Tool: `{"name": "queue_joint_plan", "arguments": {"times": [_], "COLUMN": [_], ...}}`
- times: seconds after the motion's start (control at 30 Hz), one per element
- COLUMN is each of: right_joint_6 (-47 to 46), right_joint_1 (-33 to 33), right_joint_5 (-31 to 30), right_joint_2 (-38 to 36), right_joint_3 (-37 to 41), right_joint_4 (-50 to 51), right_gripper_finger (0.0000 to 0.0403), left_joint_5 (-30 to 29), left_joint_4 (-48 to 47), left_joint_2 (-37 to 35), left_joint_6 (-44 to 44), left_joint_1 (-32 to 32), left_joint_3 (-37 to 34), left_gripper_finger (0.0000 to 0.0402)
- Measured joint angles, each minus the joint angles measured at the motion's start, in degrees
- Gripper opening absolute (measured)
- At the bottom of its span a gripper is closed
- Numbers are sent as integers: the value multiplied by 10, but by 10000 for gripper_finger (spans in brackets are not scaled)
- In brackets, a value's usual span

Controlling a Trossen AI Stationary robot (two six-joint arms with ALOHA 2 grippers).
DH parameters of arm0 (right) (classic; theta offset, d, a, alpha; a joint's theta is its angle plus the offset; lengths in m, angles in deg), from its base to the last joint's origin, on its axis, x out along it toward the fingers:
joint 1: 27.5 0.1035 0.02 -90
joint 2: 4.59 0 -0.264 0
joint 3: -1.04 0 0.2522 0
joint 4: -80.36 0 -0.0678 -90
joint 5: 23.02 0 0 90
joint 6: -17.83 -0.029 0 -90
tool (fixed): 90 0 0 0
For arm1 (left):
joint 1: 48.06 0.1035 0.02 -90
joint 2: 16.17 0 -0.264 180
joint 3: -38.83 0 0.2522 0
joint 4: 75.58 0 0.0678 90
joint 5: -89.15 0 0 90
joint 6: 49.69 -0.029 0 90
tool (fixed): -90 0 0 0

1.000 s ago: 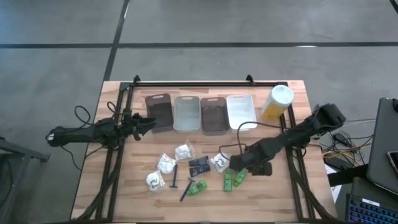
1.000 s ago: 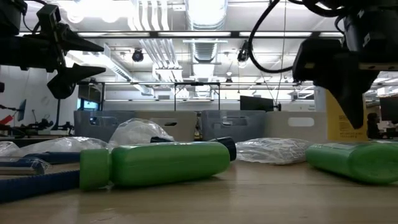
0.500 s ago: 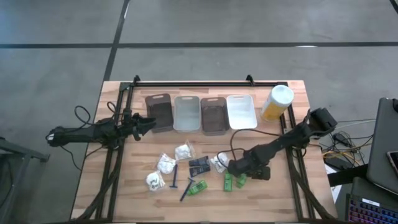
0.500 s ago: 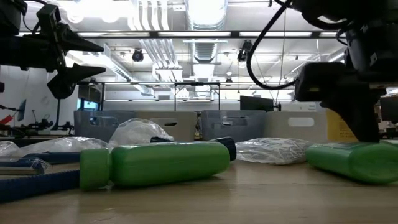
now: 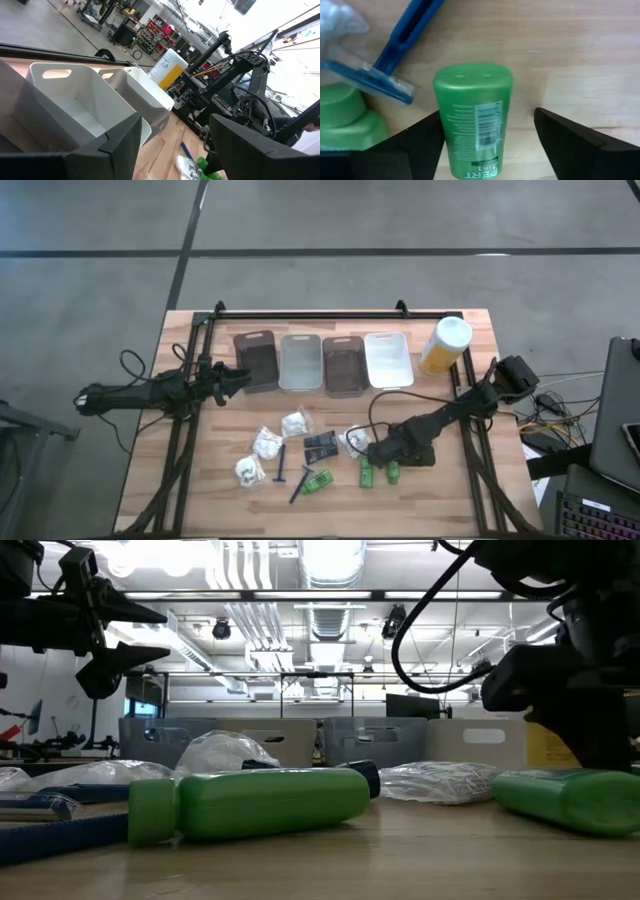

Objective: Pick & Place Travel size toiletries
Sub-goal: Put the green shampoo into the white bin

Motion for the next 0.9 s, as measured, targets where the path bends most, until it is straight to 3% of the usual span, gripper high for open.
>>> {"name": "queue_joint_plan", "arguments": {"times": [0.4, 0.63, 0.77, 0.9], "right_joint_6": [59, 91, 131, 140], "right_joint_1": [17, 18, 18, 25], "right_joint_5": [6, 0, -32, -111], "right_joint_2": [-3, -32, -65, -114], "right_joint_3": [1, 2, 2, 2], "right_joint_4": [2, -6, -2, 18], "right_gripper_finger": [185, 149, 154, 158], "left_joint_5": [0, 0, 0, 0], "left_joint_4": [0, 0, 0, 0], "left_joint_2": [0, 0, 0, 0], "left_joint_6": [0, 0, 0, 0], "left_joint_1": [0, 0, 0, 0], "left_joint_3": [0, 0, 0, 0], "left_gripper_finger": [239, 239, 239, 239]}}
